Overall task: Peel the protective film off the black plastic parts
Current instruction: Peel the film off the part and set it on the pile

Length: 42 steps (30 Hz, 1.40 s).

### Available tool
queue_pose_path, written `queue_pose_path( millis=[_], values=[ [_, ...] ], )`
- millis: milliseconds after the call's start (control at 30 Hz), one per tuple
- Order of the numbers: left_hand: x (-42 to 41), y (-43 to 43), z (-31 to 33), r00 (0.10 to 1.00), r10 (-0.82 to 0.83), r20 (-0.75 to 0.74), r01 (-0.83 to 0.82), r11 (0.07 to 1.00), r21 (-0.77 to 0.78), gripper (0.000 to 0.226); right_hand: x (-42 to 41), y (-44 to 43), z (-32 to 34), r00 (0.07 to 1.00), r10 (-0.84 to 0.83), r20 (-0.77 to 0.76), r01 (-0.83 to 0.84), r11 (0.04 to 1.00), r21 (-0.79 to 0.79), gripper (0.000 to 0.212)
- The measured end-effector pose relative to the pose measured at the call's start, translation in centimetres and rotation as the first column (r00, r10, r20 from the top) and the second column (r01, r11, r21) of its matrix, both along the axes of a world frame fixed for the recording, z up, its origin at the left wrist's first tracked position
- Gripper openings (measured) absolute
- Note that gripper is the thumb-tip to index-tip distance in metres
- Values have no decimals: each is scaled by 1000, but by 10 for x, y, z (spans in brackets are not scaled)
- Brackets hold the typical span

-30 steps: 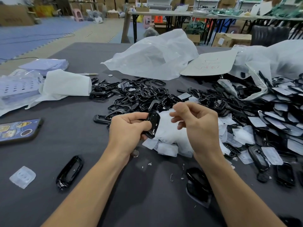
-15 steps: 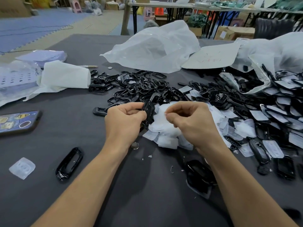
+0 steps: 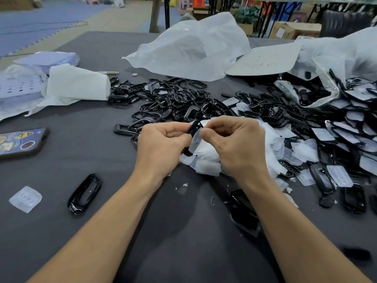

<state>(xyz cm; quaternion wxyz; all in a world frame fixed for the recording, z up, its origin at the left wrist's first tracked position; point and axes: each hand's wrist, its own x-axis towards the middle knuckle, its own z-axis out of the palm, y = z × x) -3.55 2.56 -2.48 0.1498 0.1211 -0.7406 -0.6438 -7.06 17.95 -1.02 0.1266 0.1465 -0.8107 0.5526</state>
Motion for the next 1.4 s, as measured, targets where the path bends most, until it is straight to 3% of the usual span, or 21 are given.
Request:
queue_pose_path(
  millis=[133, 333, 400, 500, 667, 967, 1167, 1400],
  values=[
    [1, 2, 1, 999, -30, -25, 31, 997, 75, 23, 0, -5, -4, 998, -61, -12, 61, 998, 27, 15],
    [1, 0, 1, 999, -44, -8, 45, 994, 98, 23, -3, -5, -3, 995, 29, 97, -17, 992, -129, 17],
    [2, 1, 1, 998, -69, -16, 70, 994, 79, 13, -4, -5, -3, 994, 46, 102, -30, 989, -147, 19],
    [3, 2, 0, 997, -82, -3, 82, 996, 42, 17, -4, -5, -5, 993, 63, 98, -49, 989, -139, 21],
    [3, 3, 4, 993, -115, -9, 115, 978, 176, 8, -4, -4, -5, 994, 66, 87, -52, 986, -156, 18],
    [3, 4, 6, 998, -67, 17, 58, 942, 330, 12, -3, 4, 2, 997, 7, 71, 9, 976, -220, 5],
    [3, 4, 5, 998, -55, -9, 55, 967, 250, 12, 2, -2, 0, 998, 56, -34, -54, 997, 54, 18],
    [3, 6, 7, 998, -43, -35, 48, 985, 163, 33, -4, 1, 1, 995, 98, 23, -97, 994, -52, 17]
  ],
)
